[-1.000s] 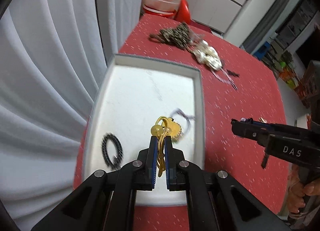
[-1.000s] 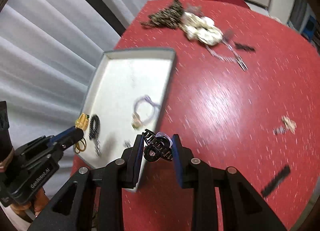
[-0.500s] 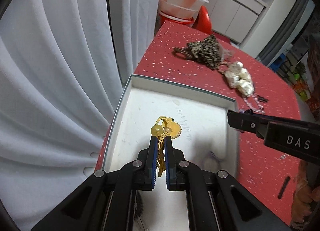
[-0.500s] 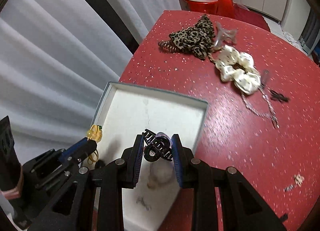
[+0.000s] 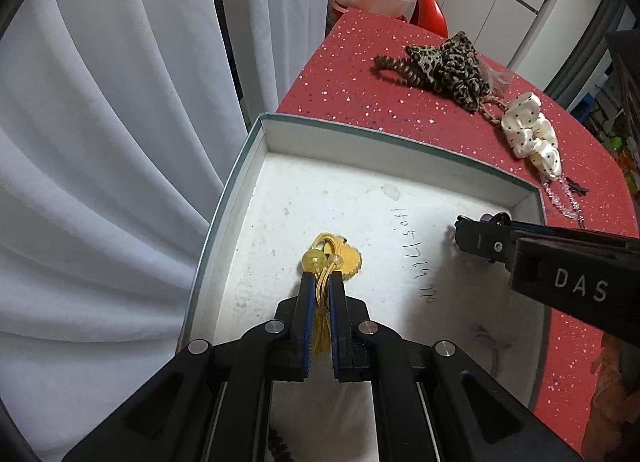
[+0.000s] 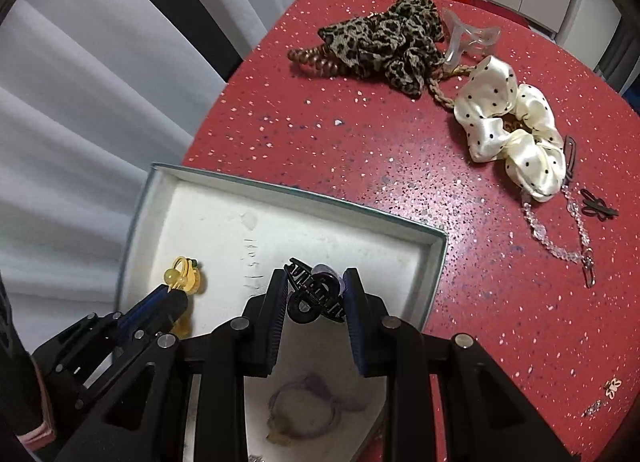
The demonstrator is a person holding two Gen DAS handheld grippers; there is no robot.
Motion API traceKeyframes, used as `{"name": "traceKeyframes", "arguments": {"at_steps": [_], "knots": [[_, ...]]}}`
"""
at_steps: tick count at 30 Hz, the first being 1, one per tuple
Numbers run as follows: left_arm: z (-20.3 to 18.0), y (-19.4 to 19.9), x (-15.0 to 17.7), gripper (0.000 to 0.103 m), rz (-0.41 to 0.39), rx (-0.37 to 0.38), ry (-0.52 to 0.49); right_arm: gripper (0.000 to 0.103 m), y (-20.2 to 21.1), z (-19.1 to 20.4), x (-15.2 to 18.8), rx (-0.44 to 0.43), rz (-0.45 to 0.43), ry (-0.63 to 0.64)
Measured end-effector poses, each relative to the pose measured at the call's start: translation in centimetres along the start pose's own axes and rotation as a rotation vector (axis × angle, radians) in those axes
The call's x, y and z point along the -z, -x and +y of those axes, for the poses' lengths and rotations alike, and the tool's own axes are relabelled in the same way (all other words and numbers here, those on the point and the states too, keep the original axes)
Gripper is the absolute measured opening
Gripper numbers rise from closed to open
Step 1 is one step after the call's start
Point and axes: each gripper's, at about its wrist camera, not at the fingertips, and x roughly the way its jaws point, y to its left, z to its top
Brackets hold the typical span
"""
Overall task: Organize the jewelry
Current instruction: 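Carry the yellow tie and black claw clip into the white tray and open both tools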
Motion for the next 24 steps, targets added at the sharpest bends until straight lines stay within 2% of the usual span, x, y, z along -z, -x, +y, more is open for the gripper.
{"name": "traceKeyframes", "arguments": {"at_steps": [6, 10, 12, 16, 24], "knots": [[-0.4, -0.4, 0.5, 0.008, -0.017, -0.02, -0.025, 0.031, -0.7, 1.1, 0.3, 0.038, -0.02, 0.055], [-0.5, -0.3, 0.5, 0.009, -0.009, -0.029, -0.034, 0.031, -1.2, 1.5, 0.7, 0.031, -0.019, 0.042], [-0.3, -0.3, 0.5, 0.009, -0.003, -0.028, -0.022, 0.035, -1.2, 1.4, 0.7, 0.015, -0.004, 0.03], [-0.2, -0.2, 0.6, 0.009, 0.01, -0.034, -0.018, 0.046, -0.1, 0.6, 0.2, -0.019, -0.003, -0.011], [-0.5, 0.5, 0.9, 0.009, 0.02, -0.036, -0.025, 0.047, 3.2, -0.3, 0.0, -0.063, -0.041, -0.042]]}}
